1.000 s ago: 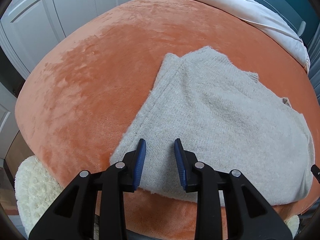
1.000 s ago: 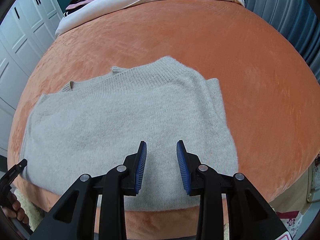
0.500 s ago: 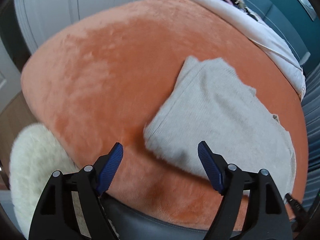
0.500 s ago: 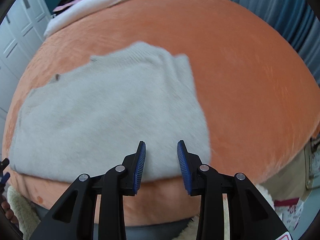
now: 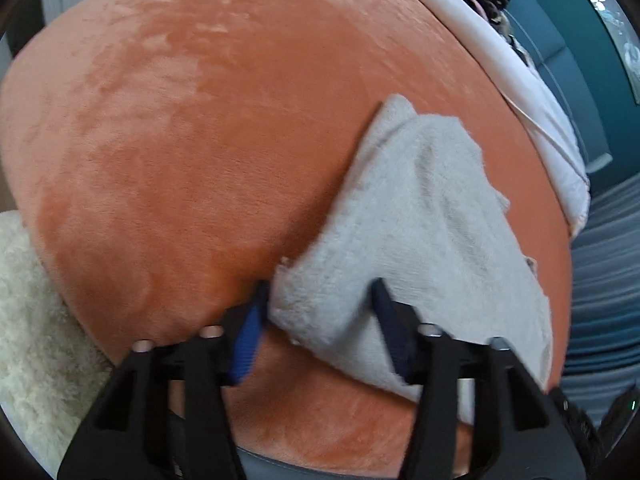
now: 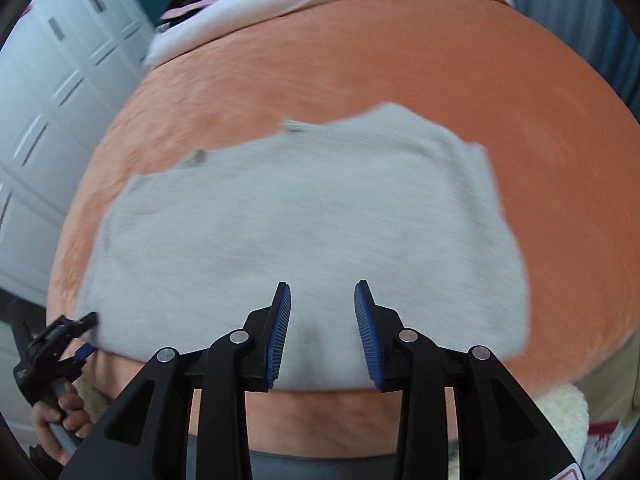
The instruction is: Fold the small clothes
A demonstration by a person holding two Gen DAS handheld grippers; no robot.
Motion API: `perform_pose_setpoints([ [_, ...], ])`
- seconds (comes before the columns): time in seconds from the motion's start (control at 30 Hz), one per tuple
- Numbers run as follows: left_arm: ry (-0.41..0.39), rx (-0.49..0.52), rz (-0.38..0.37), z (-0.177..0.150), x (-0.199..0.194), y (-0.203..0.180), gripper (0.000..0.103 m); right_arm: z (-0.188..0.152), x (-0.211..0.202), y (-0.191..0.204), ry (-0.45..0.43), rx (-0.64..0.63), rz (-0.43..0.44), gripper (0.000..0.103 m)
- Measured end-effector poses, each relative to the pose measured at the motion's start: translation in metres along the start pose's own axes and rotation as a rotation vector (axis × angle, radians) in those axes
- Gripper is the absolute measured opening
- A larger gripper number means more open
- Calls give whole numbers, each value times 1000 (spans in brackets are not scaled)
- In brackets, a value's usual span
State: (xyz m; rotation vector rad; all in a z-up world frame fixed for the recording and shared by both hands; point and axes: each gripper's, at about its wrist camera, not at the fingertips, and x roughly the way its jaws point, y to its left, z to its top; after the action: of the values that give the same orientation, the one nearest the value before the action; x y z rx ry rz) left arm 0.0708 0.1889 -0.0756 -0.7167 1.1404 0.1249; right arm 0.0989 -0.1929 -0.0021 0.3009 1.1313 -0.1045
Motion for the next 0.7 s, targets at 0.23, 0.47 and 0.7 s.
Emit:
perform_pose_setpoints([
  [0.23,37,-42,-119,0,-8,7,19,9,65,114,93,-225,9,33],
  [0.47,-6,21,-150,6,-22,-13,16,-10,95,141,88,-350,-121,38],
  [0.7,-153,387,-158,-13,-68,-137,13,-6,45,78,56,-140,104,46],
])
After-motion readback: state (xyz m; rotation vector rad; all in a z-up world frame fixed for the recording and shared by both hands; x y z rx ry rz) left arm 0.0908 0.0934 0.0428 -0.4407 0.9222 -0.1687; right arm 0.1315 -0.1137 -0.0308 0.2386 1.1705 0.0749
